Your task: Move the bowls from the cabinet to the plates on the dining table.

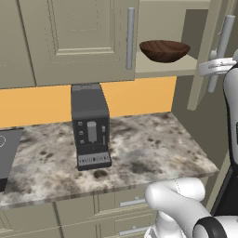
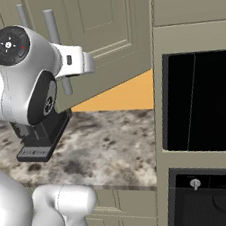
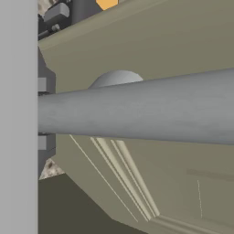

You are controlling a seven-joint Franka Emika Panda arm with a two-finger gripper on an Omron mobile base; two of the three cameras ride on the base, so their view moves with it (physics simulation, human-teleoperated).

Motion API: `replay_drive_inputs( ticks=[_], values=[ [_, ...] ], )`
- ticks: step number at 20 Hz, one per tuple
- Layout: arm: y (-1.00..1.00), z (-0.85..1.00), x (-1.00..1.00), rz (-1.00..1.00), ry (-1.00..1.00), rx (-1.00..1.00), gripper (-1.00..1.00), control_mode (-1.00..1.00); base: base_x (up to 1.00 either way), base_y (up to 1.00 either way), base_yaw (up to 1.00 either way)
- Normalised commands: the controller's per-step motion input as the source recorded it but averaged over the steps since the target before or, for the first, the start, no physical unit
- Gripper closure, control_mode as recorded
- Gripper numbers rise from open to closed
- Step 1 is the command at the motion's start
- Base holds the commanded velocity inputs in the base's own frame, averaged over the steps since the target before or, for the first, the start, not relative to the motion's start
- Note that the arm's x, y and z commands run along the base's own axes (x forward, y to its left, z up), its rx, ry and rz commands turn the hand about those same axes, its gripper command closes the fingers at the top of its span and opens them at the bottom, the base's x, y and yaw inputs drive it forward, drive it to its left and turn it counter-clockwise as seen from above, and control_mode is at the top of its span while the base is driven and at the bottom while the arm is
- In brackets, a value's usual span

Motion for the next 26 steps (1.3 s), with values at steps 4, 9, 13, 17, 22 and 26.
replay_drive_inputs(
  ticks=[4,9,13,17,22,26],
  values=[
    [0.0,0.0,0.0,0.0,0.0,0.0,-1.0,-1.0,0.0,0.0,0.0],
    [0.05,0.0,-0.12,0.0,0.0,0.0,-1.0,-1.0,0.0,0.0,0.0],
    [0.28,0.06,-0.79,0.0,-0.06,0.0,-1.0,-1.0,0.0,0.0,0.0],
    [0.36,0.12,-0.92,0.0,-0.06,0.0,-1.0,-1.0,0.0,0.0,0.0],
    [0.48,0.07,-0.51,0.0,0.01,-0.01,-1.0,-1.0,0.0,0.0,0.0],
    [0.56,0.01,-0.02,0.0,0.12,-0.05,-1.0,-1.0,0.0,0.0,0.0]
  ],
)
